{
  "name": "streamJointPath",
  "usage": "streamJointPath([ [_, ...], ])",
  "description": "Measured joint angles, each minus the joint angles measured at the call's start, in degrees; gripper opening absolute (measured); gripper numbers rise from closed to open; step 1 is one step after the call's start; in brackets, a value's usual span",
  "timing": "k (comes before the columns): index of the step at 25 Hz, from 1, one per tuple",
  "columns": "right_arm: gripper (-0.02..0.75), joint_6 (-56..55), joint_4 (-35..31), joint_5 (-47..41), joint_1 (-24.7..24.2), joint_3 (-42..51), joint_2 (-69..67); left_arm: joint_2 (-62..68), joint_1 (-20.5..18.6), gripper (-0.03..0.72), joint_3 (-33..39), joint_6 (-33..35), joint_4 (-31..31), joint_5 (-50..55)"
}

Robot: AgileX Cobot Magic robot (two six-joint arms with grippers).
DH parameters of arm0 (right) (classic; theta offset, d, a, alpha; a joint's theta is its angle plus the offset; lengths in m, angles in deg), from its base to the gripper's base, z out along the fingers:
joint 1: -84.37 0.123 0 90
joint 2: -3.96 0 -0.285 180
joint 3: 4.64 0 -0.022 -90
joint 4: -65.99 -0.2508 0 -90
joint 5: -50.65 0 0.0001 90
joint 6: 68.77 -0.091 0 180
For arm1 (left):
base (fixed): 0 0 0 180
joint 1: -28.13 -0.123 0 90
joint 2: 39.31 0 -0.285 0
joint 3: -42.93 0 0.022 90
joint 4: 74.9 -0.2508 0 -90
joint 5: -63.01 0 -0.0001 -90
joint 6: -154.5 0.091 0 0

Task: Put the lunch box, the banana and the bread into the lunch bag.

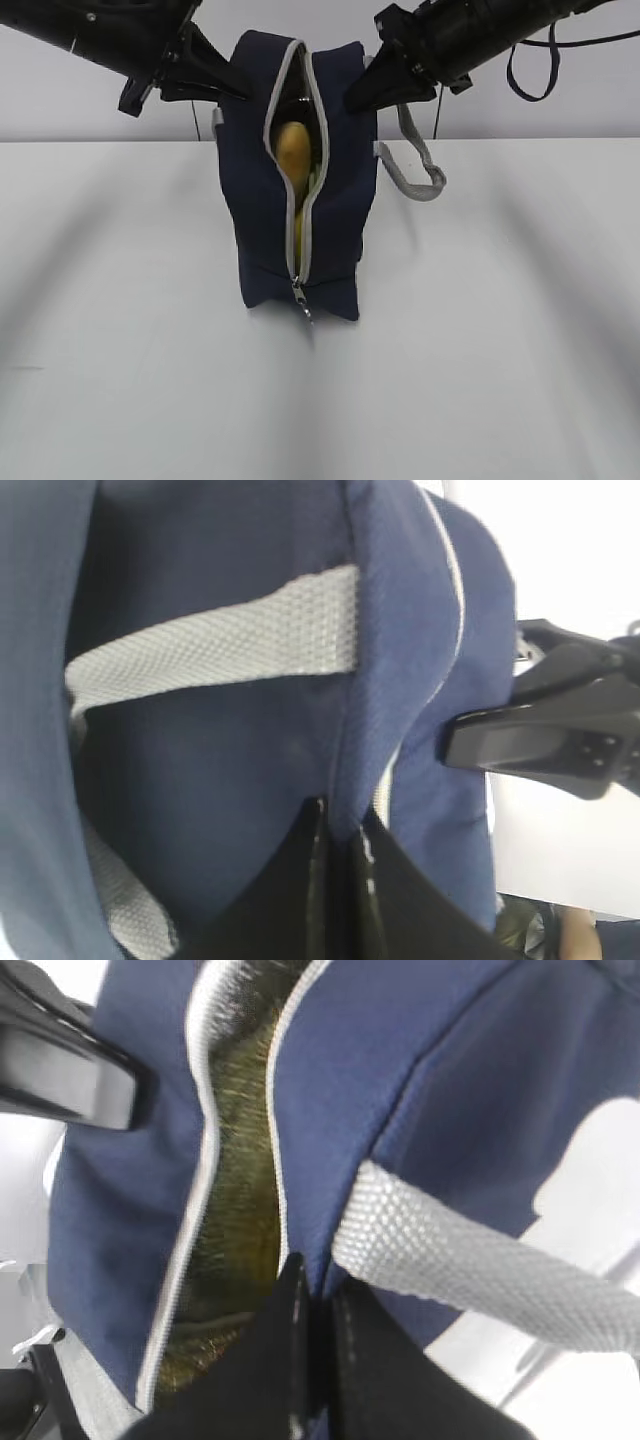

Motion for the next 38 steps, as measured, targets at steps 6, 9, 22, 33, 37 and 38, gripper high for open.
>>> streamJointPath([
  [6, 0.006, 0.0, 0.2, 2.3, 0.0, -0.5, -0.3, 1.5, 0.0, -0.016, 0.0, 0.0, 0.9, -1.1],
  [9, 0.006, 0.0, 0.2, 2.7, 0.0, -0.6, -1.2, 1.5, 0.1, -0.016, 0.0, 0.0, 1.1, -1.6],
  [22, 0.006, 0.8, -0.7, 8.9, 0.0, -0.6, -2.3, 2.5, 0.1, -0.016, 0.0, 0.0, 1.3, -0.9],
  [33, 0.008, 1.8, -0.7, 10.4, 0.0, -0.6, -2.3, 2.5, 1.0, -0.012, 0.0, 0.0, 1.2, -0.6],
  [37, 0.037, 1.8, -1.0, 9.5, 0.0, -0.6, -2.3, 2.5, 1.0, -0.001, 0.0, 0.0, 1.0, -1.0],
  [38, 0.059, 1.8, -1.0, 9.3, 0.0, -0.6, -2.3, 2.5, 1.0, 0.008, 0.0, 0.0, 0.7, -1.3],
])
